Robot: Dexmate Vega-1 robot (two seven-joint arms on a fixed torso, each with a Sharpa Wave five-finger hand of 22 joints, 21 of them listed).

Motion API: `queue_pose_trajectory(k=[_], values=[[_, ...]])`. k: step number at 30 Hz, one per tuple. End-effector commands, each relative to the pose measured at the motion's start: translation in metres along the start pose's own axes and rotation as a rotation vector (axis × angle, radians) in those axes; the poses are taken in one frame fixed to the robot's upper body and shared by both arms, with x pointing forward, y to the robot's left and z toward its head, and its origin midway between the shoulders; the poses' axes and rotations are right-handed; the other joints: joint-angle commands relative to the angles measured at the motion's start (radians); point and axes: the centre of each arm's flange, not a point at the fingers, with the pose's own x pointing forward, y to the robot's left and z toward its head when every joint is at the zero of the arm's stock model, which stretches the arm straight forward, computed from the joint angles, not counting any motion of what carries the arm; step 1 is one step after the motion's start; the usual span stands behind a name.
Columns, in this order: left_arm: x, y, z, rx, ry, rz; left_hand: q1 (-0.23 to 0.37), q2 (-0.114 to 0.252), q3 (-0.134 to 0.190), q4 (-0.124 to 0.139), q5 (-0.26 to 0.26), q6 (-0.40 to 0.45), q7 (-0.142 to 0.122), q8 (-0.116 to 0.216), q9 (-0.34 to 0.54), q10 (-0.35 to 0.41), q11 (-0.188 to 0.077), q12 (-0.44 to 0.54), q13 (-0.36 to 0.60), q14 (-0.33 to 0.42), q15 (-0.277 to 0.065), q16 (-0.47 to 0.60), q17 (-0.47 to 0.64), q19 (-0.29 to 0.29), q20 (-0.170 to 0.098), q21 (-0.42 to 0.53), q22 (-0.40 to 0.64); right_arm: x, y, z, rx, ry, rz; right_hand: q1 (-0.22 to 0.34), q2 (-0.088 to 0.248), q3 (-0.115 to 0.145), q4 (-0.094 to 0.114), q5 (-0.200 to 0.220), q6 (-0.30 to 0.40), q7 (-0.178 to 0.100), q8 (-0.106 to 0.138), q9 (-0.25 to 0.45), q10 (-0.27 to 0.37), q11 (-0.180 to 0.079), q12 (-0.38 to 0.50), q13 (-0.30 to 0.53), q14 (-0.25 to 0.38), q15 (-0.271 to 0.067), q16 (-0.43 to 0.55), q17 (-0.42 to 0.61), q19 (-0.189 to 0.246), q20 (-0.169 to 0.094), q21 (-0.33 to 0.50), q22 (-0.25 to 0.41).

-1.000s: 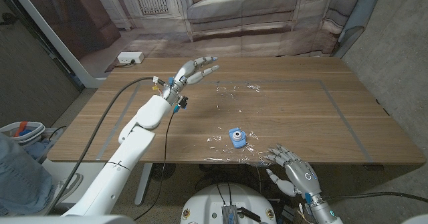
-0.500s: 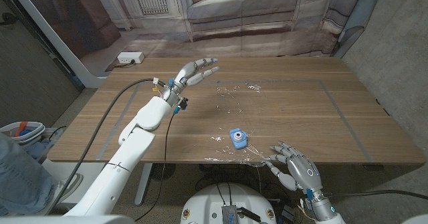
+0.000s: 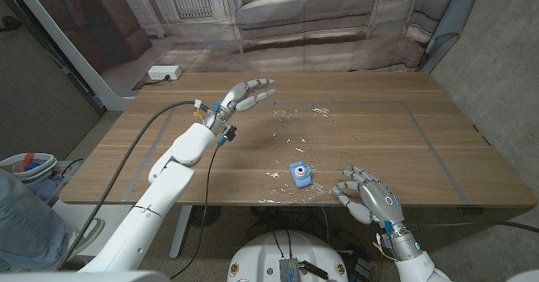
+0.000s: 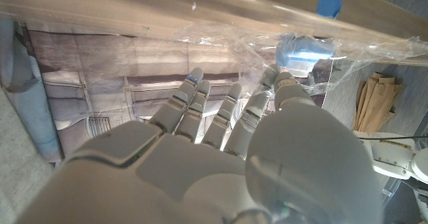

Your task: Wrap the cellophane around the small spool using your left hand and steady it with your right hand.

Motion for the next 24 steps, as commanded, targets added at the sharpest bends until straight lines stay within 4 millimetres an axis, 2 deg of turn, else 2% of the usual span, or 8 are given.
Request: queue_pose_trajectory(k=[1,5,8,11,18,24], values=[[0.001,-0.009,0.017,0.268,-0.005,-0.041,0.032,-0.024,-0.003,-0.017,0.001,-0.007,-0.014,-0.002,-0.001,-0.016,-0.013,-0.013,-0.002,-0.029,-0.027,-0.012,-0.001,-0.019,0.022,-0.009,0.001,0.034,-0.014,0.003,0.034,0.009,0.050,0.005,0.011,-0.001,-0.002,-0.003,0.008,0.000,-0.001,0.002,0.011,0.003,0.004,0.000,0.010,-0.089,0.001,0.001,-0.005,-0.080,0.001,0.003],[-0.008,-0.020,0.036,0.506,-0.025,-0.072,0.032,-0.060,-0.020,-0.028,0.006,-0.028,-0.024,-0.011,-0.001,-0.056,-0.020,-0.025,-0.001,-0.075,-0.030,-0.018,0.000,-0.083,0.022,-0.022,0.001,0.041,-0.016,0.002,0.040,0.016,0.046,0.006,0.012,-0.001,-0.004,-0.006,0.012,0.000,-0.001,0.002,0.012,0.001,0.003,0.000,0.009,-0.085,-0.001,0.001,-0.011,-0.076,-0.001,0.003],[-0.024,-0.027,0.047,0.650,-0.038,-0.072,0.025,-0.069,-0.027,-0.026,0.009,-0.043,-0.028,-0.017,-0.001,-0.076,-0.020,-0.029,-0.001,-0.095,-0.026,-0.020,0.001,-0.103,0.019,-0.022,0.002,0.044,-0.018,0.002,0.039,0.019,0.041,0.007,0.012,-0.001,-0.005,-0.008,0.014,0.000,-0.001,0.002,0.012,0.005,0.002,0.000,0.008,-0.084,-0.003,0.000,-0.014,-0.073,-0.003,0.003],[-0.046,-0.025,0.053,0.705,-0.042,-0.082,0.019,-0.078,-0.034,-0.025,0.012,-0.062,-0.030,-0.023,-0.001,-0.088,-0.019,-0.029,-0.001,-0.106,-0.031,-0.019,0.001,-0.117,0.013,-0.022,0.002,0.047,-0.018,0.000,0.046,0.027,0.038,0.006,0.013,-0.001,-0.005,-0.010,0.015,0.000,-0.001,0.003,0.011,0.005,0.001,0.000,0.008,-0.082,-0.004,0.000,-0.016,-0.072,-0.003,0.003],[-0.088,-0.030,0.051,0.803,-0.019,-0.198,0.017,-0.084,-0.039,-0.026,0.016,-0.087,-0.038,-0.029,-0.001,-0.105,-0.020,-0.031,-0.001,-0.115,-0.031,-0.017,0.001,-0.123,0.014,-0.018,0.002,0.057,-0.021,0.000,0.066,0.024,0.044,0.005,0.014,-0.002,-0.005,-0.015,0.018,0.000,-0.003,0.003,0.007,0.007,-0.002,0.000,0.002,-0.078,-0.008,0.000,-0.021,-0.069,-0.006,0.003],[-0.106,-0.047,0.040,0.834,-0.009,-0.247,0.022,-0.086,-0.040,-0.030,0.022,-0.089,-0.042,-0.025,0.000,-0.129,-0.020,-0.034,0.000,-0.140,-0.028,-0.020,0.001,-0.137,0.015,-0.018,0.002,0.066,-0.023,0.001,0.066,0.003,0.048,0.006,0.015,-0.002,-0.006,-0.018,0.020,0.000,-0.004,0.003,0.005,0.008,-0.004,-0.001,0.002,-0.077,-0.010,-0.001,-0.025,-0.067,-0.007,0.003]])
